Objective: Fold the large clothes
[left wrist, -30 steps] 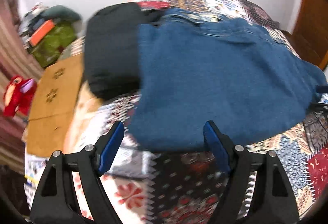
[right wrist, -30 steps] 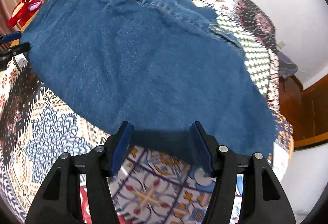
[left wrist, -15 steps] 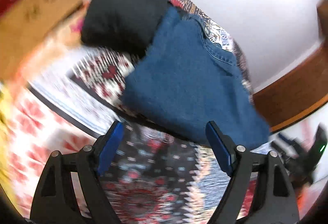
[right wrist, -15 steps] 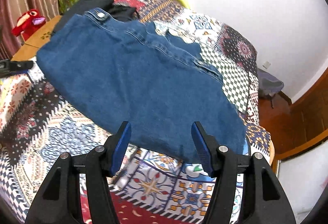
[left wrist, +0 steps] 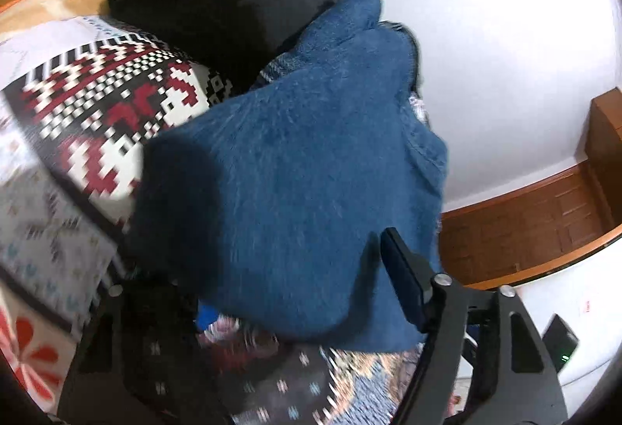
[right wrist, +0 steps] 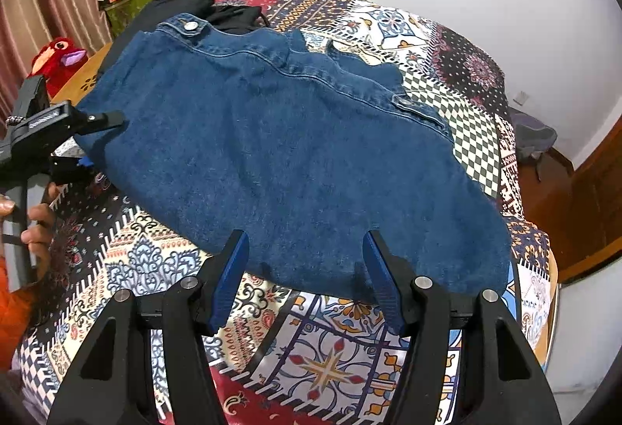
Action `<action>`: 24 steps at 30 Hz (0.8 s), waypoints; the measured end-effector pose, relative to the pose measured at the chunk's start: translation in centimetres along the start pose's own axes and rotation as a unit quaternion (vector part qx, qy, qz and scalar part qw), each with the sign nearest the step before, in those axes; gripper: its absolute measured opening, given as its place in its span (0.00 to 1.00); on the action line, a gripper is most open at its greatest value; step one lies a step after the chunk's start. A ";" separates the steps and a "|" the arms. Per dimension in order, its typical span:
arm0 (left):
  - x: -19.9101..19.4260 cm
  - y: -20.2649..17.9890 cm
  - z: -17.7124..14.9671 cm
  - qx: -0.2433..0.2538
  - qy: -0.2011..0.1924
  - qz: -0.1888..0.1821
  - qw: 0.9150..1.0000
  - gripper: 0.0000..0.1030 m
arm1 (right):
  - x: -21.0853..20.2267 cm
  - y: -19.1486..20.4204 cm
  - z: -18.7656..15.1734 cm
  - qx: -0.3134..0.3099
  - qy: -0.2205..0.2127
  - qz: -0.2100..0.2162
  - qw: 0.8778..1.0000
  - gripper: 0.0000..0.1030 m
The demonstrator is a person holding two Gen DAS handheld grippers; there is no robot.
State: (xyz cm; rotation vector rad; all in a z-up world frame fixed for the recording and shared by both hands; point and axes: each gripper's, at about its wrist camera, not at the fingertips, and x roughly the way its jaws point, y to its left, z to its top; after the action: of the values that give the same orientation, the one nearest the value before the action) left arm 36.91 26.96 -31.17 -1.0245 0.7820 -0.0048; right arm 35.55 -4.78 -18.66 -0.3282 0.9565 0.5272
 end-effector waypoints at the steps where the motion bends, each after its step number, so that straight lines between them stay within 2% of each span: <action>1: 0.3 -0.1 0.1 -0.002 -0.002 0.006 1.000 0.68 | 0.1 -0.1 0.0 0.002 0.001 0.001 1.000 0.55; 4: 0.8 -0.8 0.6 -0.009 -0.013 0.026 1.000 0.67 | 0.3 -0.5 0.1 0.011 0.007 0.006 1.000 0.55; 7: 0.6 -1.4 0.2 -0.020 -0.027 0.049 0.998 0.54 | 0.6 -0.7 0.2 0.018 0.017 0.005 1.000 0.55; 9: 0.1 -2.5 0.0 -0.015 -0.041 0.074 0.996 0.37 | 0.6 -0.7 0.4 0.020 0.010 0.011 1.000 0.55; 10: -0.6 -3.5 -0.3 -0.011 -0.050 0.089 0.995 0.32 | 0.4 -0.6 0.6 0.020 0.002 0.010 1.000 0.55; 11: -0.9 -4.5 -0.1 0.000 -0.060 0.096 0.994 0.20 | 0.4 -0.5 0.9 0.021 -0.001 0.007 1.000 0.55; 12: -1.6 -5.6 -0.2 0.014 -0.071 0.096 0.993 0.14 | 0.4 -0.3 1.3 0.019 -0.001 0.005 1.000 0.55; 17: -5.8 -11.6 -0.4 0.073 -0.128 0.050 0.988 0.11 | 0.1 0.7 4.0 0.035 -0.003 0.024 0.999 0.55; 21: -9.3 -14.7 -0.3 0.108 -0.159 0.012 0.981 0.10 | -0.1 1.7 6.0 0.073 -0.030 0.047 0.996 0.55; 24: -11.8 -15.9 -0.3 0.140 -0.190 0.019 0.972 0.10 | 1.3 3.5 7.2 0.101 -0.025 0.078 0.992 0.55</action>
State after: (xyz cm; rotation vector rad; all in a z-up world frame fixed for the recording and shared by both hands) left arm 33.51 22.23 -12.27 -0.7117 0.4354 0.1088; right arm 39.13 1.94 -16.02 -0.0585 0.9825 0.5725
